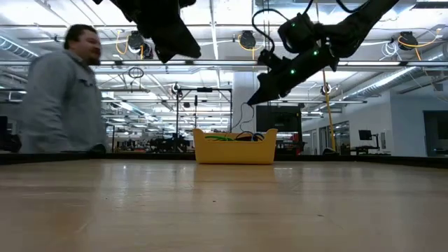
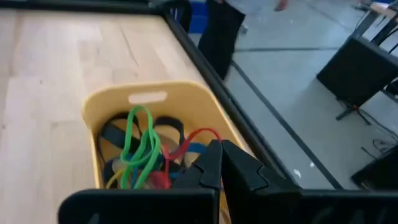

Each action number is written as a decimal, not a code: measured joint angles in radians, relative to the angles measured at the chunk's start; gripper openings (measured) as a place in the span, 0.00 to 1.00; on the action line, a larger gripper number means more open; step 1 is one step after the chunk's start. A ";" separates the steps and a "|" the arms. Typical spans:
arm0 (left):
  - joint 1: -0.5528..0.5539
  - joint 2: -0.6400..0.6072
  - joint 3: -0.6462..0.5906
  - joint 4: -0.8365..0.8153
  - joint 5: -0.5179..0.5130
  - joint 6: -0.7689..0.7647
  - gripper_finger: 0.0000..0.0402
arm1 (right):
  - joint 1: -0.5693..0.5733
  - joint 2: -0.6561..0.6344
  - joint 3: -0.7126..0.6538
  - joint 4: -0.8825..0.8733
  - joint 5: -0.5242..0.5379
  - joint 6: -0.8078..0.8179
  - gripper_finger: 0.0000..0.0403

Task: Pick and place rubber bands into bin
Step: Put the red rubber band into the yellow bin, then put the orange rubber band into the yellow bin

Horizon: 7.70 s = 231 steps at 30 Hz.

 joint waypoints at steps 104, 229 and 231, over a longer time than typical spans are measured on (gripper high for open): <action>0.360 -1.106 -0.890 0.228 -0.051 -0.070 0.17 | 1.031 0.015 -0.250 -0.265 -0.305 0.241 0.43; 0.360 -1.332 -0.901 0.192 -0.099 0.115 0.17 | 0.113 -0.021 -0.153 0.567 -0.082 0.027 0.00; 0.359 -1.331 -0.920 0.193 -0.099 0.106 0.17 | 0.105 -0.013 -0.153 0.587 -0.081 0.027 0.00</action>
